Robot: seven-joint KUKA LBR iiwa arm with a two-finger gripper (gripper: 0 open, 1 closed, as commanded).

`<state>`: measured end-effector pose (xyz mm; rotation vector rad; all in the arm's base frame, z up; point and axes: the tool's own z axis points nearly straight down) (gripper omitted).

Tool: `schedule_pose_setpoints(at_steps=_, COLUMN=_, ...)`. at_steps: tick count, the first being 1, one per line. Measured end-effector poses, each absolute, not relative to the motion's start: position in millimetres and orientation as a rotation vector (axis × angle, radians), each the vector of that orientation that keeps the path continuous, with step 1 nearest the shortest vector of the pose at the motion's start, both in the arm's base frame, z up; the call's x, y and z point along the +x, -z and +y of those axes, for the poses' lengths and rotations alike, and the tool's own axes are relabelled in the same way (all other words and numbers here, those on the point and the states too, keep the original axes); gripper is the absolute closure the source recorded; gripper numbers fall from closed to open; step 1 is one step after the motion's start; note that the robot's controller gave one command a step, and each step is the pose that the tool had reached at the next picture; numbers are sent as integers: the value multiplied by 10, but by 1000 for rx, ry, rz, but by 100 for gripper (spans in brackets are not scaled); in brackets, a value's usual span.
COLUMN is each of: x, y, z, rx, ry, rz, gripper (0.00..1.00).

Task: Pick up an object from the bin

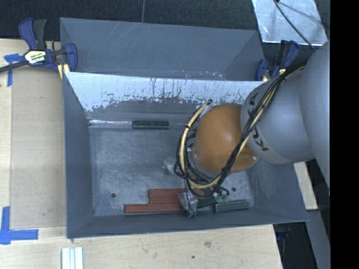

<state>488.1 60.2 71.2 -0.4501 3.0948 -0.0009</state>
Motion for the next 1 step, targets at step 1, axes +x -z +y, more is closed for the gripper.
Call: schedule_pose_setpoints(at_steps=1, x=5305, y=-1095, z=-85, rx=-560, ry=4, rz=3087, gripper=0)
